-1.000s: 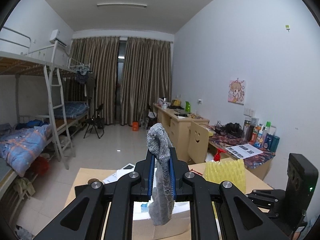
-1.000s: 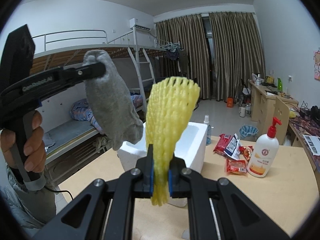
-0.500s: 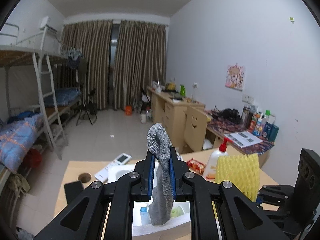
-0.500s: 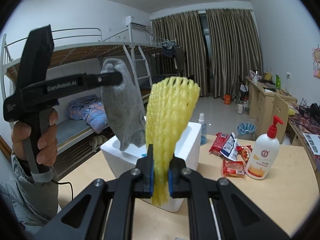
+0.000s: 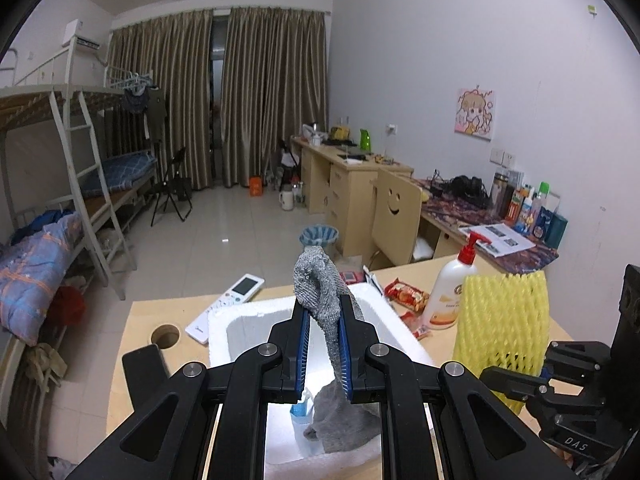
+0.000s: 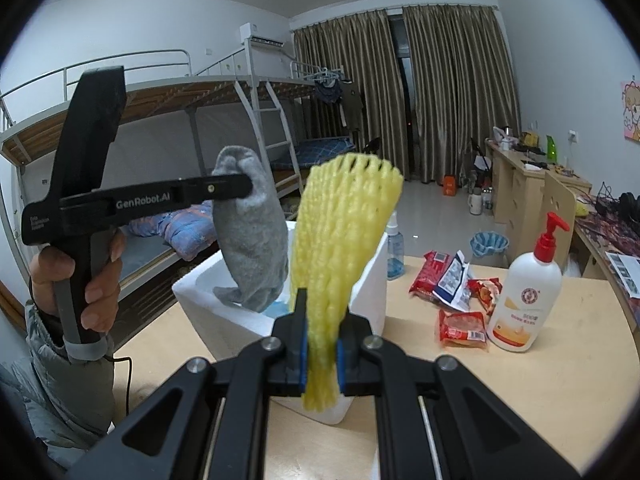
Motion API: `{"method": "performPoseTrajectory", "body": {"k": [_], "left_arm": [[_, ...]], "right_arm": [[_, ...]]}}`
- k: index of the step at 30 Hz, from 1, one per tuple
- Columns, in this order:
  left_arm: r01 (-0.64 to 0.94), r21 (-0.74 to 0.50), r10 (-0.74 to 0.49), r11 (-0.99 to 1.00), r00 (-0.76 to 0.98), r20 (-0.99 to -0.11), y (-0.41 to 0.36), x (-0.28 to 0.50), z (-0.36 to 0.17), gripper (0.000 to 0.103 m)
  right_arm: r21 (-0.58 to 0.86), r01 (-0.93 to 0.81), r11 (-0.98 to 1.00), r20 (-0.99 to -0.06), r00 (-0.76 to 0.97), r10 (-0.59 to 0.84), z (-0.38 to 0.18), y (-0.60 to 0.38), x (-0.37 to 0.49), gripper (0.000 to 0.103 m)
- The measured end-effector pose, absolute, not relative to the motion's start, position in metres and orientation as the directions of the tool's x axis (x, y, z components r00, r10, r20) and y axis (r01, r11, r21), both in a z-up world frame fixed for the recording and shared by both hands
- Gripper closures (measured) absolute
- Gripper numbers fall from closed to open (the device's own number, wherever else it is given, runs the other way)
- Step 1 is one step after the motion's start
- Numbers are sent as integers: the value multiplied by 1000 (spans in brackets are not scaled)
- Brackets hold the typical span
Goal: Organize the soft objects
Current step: 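Open the left gripper to drop the grey sock into the foam box, then carry the yellow net over the foam box with the right gripper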
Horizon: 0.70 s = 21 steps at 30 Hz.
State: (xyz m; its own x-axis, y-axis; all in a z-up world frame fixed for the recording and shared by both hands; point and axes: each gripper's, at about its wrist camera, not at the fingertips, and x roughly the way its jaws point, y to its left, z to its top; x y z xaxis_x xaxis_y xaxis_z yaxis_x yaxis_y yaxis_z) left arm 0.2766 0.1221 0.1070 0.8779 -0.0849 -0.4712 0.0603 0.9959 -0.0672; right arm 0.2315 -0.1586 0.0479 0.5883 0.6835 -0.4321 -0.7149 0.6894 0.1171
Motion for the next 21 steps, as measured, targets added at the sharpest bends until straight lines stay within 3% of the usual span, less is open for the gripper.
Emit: {"method": "performPoseTrajectory", "body": {"k": [9, 12, 14, 16, 21], "left_arm": [[61, -61, -84, 996, 843, -531, 127, 293, 92, 87], [50, -38, -63, 998, 838, -542, 125, 296, 88, 61], [35, -28, -45, 999, 841, -539, 126, 296, 87, 15], [23, -18, -29, 1000, 853, -522, 126, 293, 87, 3], [-15, 5, 15, 1000, 875, -483, 133, 283, 88, 2]], "right_arm": [[116, -710, 694, -445, 588, 676, 45, -157, 238, 90], [117, -709, 695, -446, 588, 675, 46, -157, 238, 90], [114, -709, 696, -446, 589, 674, 46, -156, 237, 90], [115, -710, 695, -446, 588, 675, 47, -155, 237, 90], [103, -713, 693, -452, 587, 672, 48, -149, 236, 90]]}}
